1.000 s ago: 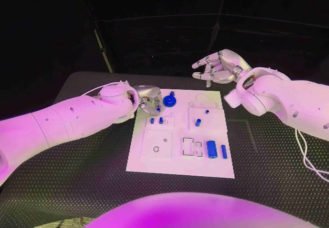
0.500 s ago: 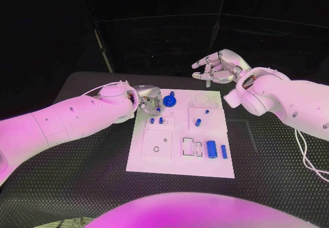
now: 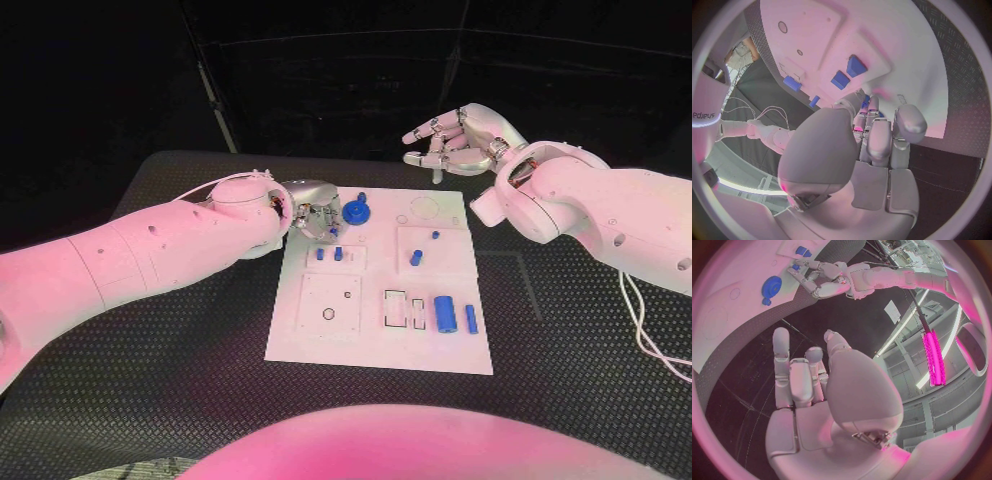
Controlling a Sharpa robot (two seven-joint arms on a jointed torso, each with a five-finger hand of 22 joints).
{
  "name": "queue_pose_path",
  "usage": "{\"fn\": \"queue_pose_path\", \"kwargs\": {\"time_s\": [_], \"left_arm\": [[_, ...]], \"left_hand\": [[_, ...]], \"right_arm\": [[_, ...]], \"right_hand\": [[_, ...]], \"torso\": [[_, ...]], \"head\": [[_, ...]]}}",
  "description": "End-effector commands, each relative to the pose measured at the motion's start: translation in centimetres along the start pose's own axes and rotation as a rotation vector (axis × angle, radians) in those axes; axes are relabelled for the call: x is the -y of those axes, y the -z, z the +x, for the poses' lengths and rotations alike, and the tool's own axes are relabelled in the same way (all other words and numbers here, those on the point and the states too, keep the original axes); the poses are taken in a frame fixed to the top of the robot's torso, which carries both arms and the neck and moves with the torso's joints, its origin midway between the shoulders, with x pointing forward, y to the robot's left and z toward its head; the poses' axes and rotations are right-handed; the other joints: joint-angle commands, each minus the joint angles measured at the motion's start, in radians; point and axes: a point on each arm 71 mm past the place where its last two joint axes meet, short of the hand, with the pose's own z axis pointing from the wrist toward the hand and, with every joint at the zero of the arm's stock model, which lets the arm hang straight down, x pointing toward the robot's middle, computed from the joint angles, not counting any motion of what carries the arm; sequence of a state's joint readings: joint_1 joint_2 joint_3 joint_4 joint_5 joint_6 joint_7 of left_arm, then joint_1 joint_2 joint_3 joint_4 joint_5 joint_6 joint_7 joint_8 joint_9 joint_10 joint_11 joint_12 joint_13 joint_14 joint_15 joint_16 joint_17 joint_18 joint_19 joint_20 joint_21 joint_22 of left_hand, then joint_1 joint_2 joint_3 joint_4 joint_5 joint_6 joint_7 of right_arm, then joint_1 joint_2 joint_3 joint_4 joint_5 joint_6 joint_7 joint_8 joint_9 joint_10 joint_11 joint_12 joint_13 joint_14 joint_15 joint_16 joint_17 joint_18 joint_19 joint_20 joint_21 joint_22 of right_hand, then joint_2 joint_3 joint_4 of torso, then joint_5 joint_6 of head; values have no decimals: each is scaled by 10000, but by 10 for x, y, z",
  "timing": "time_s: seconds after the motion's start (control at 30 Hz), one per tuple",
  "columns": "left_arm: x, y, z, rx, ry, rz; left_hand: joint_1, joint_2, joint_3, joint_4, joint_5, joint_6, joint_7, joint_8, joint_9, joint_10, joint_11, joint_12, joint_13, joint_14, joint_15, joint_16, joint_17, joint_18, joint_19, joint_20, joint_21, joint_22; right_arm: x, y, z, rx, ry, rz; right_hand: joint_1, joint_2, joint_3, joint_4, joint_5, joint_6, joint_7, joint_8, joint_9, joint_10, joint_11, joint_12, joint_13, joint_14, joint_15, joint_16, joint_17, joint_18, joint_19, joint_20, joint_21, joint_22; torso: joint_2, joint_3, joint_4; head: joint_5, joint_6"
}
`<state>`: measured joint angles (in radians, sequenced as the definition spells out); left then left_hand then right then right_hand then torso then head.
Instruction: Assemble the parts on the task board
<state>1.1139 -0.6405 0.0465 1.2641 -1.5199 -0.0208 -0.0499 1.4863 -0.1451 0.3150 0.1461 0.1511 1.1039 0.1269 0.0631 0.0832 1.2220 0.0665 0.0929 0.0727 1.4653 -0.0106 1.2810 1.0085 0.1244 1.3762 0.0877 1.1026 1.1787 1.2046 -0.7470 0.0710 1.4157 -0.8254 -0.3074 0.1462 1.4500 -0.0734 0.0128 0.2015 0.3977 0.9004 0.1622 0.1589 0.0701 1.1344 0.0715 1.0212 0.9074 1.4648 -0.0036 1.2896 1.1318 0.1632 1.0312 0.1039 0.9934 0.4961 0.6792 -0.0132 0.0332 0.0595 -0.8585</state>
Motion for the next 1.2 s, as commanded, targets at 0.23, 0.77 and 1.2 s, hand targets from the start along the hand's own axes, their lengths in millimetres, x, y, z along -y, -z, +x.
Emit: {"fn": "queue_pose_path", "kwargs": {"time_s": [0.23,0.77,1.2], "left_arm": [[2,-1,0,8,53,23],[3,-1,-2,192,116,80],[4,0,-2,281,260,76]], "left_hand": [[-111,-15,45,-9,-37,-118,-5,-21,-44,-140,5,-74,3,123,-54,3,-52,-187,54,1,53,47],[-142,-60,34,-16,-37,-193,-1,-13,-78,-175,13,-94,9,112,-52,-11,-105,-212,104,-2,172,158],[-195,-74,18,5,-40,-220,14,-6,-93,-200,24,-93,17,114,-46,-1,-105,-225,131,1,228,211]], "right_arm": [[-2,-1,0,-54,3,-124],[-1,-1,0,-50,5,-105],[0,0,0,-50,5,-99]], "right_hand": [[-10,44,46,24,30,-47,-27,49,-3,46,-21,62,16,150,-48,-60,10,192,30,-31,-59,14],[-14,48,48,27,29,-44,-28,54,-3,45,-22,61,9,151,-49,-67,5,192,32,-32,-65,8],[-28,62,55,37,27,-35,-31,69,-3,40,-26,59,-13,153,-53,-91,-12,194,39,-36,-85,-12]], "torso": [[1,-3,6],[2,-5,6],[0,-2,6]], "head": [[-20,-15],[-34,10],[-52,5]]}}
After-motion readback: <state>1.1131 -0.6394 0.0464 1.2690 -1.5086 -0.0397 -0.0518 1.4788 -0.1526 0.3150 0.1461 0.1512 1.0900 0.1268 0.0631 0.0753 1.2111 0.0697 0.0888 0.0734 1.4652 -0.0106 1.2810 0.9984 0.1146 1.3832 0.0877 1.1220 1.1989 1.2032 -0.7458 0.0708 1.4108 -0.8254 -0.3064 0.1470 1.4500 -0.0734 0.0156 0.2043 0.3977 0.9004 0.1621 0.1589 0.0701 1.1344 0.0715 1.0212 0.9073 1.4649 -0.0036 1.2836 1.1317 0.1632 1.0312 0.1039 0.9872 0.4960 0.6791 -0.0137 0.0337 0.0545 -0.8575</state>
